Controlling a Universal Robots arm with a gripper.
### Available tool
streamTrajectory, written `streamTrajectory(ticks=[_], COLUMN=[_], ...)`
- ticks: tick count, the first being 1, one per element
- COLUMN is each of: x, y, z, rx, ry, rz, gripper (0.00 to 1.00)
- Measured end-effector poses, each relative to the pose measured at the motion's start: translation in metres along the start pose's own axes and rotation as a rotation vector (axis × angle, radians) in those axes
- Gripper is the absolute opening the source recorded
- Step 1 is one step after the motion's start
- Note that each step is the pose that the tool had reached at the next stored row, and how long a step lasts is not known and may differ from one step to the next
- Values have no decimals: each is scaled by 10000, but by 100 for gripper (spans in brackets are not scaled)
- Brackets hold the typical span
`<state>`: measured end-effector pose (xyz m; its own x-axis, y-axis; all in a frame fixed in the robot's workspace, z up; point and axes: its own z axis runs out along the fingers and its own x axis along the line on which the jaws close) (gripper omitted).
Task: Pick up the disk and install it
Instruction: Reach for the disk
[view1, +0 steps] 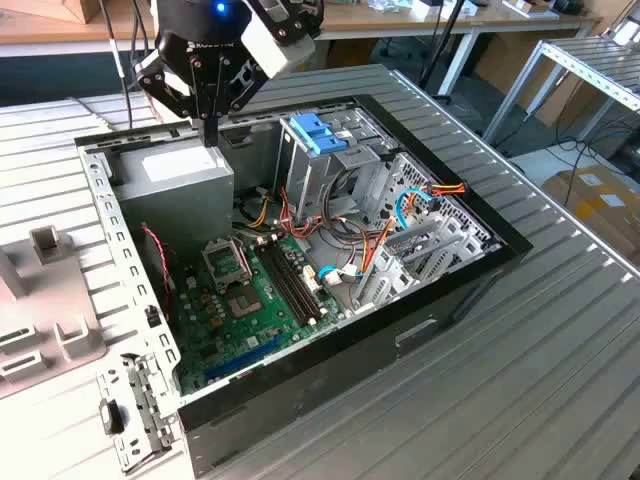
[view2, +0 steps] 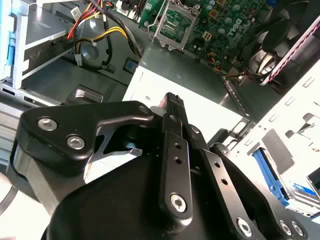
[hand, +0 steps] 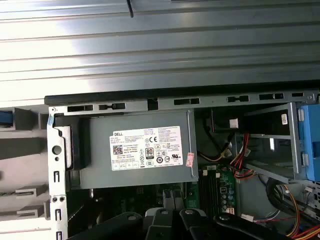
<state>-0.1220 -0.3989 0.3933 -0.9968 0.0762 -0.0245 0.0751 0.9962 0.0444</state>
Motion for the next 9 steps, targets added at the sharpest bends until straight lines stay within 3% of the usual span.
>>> streamTrajectory(ticks=[9], x=[18], y=[-1], z=[-1], rx=[0], ry=[0], rz=[0], gripper=[11])
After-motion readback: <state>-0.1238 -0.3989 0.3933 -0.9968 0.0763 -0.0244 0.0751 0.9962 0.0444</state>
